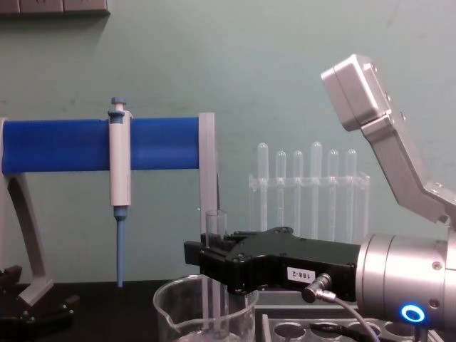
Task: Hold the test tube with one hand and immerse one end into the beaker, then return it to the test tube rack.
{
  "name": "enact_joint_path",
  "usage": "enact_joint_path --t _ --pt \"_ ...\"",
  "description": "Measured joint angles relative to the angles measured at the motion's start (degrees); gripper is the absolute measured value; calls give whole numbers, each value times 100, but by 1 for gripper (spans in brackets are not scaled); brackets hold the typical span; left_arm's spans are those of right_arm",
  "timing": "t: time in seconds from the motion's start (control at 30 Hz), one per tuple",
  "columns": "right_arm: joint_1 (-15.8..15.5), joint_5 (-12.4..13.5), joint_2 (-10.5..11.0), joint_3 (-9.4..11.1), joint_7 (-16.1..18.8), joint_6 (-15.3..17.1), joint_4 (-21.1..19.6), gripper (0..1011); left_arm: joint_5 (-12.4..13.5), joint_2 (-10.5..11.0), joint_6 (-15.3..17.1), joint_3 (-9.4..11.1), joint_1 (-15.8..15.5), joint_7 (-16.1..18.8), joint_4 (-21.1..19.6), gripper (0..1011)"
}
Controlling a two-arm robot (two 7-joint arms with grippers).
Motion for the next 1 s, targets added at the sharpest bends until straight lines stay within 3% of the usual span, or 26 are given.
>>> enact_joint_path --t 1.0 --pt "0 0 0 0 0 0 0 224 0 0 0 0 0 0 0 1000"
